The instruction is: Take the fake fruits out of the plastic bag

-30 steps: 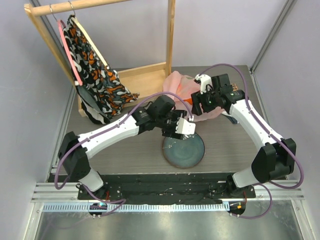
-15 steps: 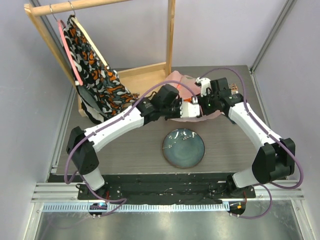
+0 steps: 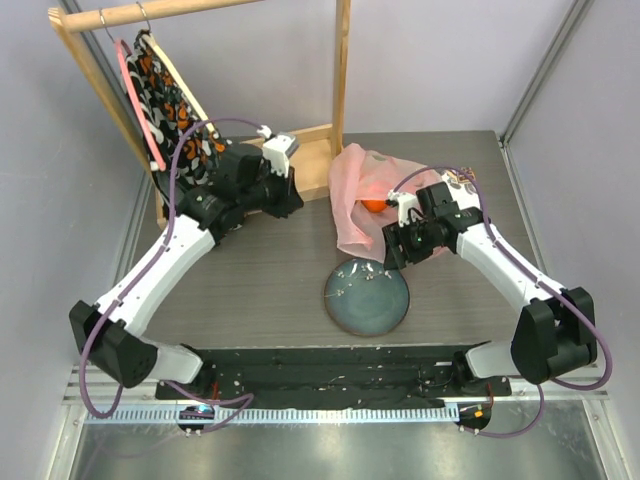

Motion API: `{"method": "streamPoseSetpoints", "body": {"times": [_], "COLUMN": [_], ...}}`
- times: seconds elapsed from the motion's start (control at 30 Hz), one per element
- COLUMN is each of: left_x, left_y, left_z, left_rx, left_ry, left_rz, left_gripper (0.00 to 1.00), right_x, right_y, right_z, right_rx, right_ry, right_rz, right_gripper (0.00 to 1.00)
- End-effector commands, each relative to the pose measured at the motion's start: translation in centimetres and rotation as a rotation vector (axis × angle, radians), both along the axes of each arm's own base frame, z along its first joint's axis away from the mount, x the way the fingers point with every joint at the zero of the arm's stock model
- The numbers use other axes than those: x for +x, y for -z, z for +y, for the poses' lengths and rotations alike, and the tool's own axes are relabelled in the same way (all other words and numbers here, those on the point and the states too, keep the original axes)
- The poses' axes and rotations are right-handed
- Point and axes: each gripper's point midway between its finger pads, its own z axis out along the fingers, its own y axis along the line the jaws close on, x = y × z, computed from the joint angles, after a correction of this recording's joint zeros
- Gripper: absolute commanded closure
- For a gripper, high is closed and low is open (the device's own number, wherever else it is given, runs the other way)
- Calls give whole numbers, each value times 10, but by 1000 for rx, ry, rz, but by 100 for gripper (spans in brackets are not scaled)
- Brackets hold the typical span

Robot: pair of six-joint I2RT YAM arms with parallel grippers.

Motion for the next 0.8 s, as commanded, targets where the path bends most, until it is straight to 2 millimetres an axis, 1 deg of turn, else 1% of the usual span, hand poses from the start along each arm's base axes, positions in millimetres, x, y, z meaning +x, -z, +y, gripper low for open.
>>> {"method": "streamPoseSetpoints", "body": {"times": [0.0, 0.03, 0.07, 0.1, 0.13, 0.17, 0.2, 0.23, 0.27, 0.3, 0.33, 0.37, 0.4, 0.43, 0.47, 0.5, 0.53, 0.57, 0.6, 0.63, 0.7, 0.73, 0.77], "left_x": [-26, -32, -41, -48, -51, -47, -54, -54, -52, -60, -63, -72, -66, -66, -74, -73, -75, -80, -80, -78, -79, -76, -71], "left_y": [-7, -15, -18, -17, -10, -10, -9, -8, -13, -8, -4, -8, 4, 2, 6, 21, 25, 33, 39, 52, 67, 77, 81], "left_z": [-24, -27, -32, -39, -39, -44, -53, -57, -64, -80, -87, -101, -109, -116, -125, -134, -135, -140, -142, -141, -141, -141, -139], "left_rx": [-169, -149, -140, -93, -22, 63, 108, 153, 220, 256, 287, 311, 378, 402, 419, 464, 493, 513, 543, 587, 650, 682, 722], "left_ry": [84, 175, 262, 316, 359, 434, 493, 521, 587, 649, 696, 762, 805, 834, 880, 936, 959, 991, 1019, 1027, 1054, 1066, 1044], "left_rz": [72, 8, -20, -64, -97, -190, -234, -274, -376, -412, -440, -492, -519, -540, -553, -559, -556, -555, -575, -564, -571, -574, -580], "left_gripper": [91, 67, 58, 50, 42, 40, 37, 34, 34, 33, 32, 32, 32, 31, 31, 31, 31, 31, 31, 31, 32, 32, 32], "right_x": [35, 42, 48, 55, 59, 64, 72, 76, 79, 83, 86, 89, 94, 97, 102, 105, 107, 109, 111, 111, 112, 110, 110], "right_y": [-71, -77, -85, -96, -100, -99, -106, -109, -112, -120, -123, -128, -132, -135, -138, -142, -144, -147, -147, -148, -149, -150, -151], "right_z": [6, 2, 2, 3, 3, 0, 0, -2, -2, -2, -3, -7, -9, -11, -17, -20, -23, -28, -32, -34, -37, -36, -36], "right_rx": [22, 0, -2, 1, -2, -18, -14, -7, 3, 11, 14, 16, 15, 16, 24, 30, 37, 44, 56, 64, 78, 88, 92], "right_ry": [-13, 2, 5, 4, 5, 21, 37, 62, 76, 87, 97, 117, 132, 146, 178, 199, 215, 235, 255, 263, 278, 273, 272], "right_rz": [-212, -237, -262, -298, -316, -320, -345, -344, -347, -359, -366, -373, -384, -388, -392, -399, -403, -411, -401, -400, -395, -396, -398], "right_gripper": [38, 37, 36, 36, 36, 36, 35, 35, 35, 35, 34, 34, 34, 34, 34, 34, 33, 33, 33, 33, 33, 33, 33]}}
